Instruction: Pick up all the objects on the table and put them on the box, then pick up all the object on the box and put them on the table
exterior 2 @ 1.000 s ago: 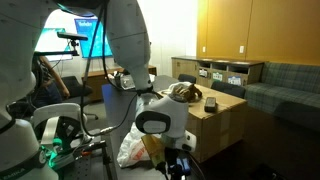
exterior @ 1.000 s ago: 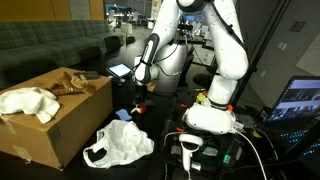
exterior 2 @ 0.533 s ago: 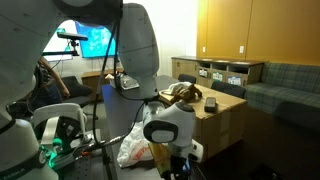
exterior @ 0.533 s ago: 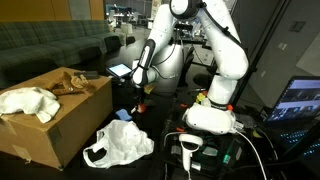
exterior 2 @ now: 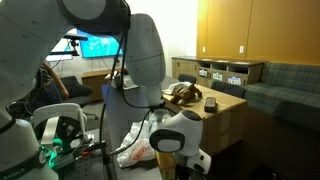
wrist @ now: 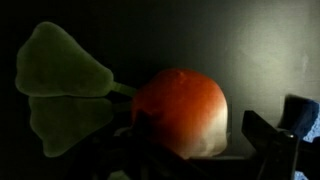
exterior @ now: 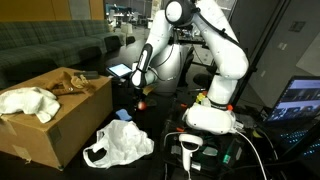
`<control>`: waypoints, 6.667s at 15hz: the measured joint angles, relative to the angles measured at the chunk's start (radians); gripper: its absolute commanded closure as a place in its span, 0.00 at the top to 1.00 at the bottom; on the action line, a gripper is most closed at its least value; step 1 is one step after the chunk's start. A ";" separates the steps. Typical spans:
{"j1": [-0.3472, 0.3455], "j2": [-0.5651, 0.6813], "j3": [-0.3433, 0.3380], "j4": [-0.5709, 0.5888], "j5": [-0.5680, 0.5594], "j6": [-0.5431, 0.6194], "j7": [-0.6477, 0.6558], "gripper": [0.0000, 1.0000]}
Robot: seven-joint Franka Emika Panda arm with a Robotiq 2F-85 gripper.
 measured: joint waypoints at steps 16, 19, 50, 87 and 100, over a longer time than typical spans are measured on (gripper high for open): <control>0.144 -0.016 -0.112 0.015 -0.080 -0.079 0.131 0.05; 0.167 -0.063 -0.125 -0.010 -0.096 -0.123 0.143 0.05; 0.369 -0.553 0.079 0.414 -0.358 -0.692 0.497 0.05; 0.521 0.077 0.002 1.331 -0.387 -0.976 0.497 0.05; 0.456 0.201 0.018 1.431 -0.343 -0.994 0.455 0.81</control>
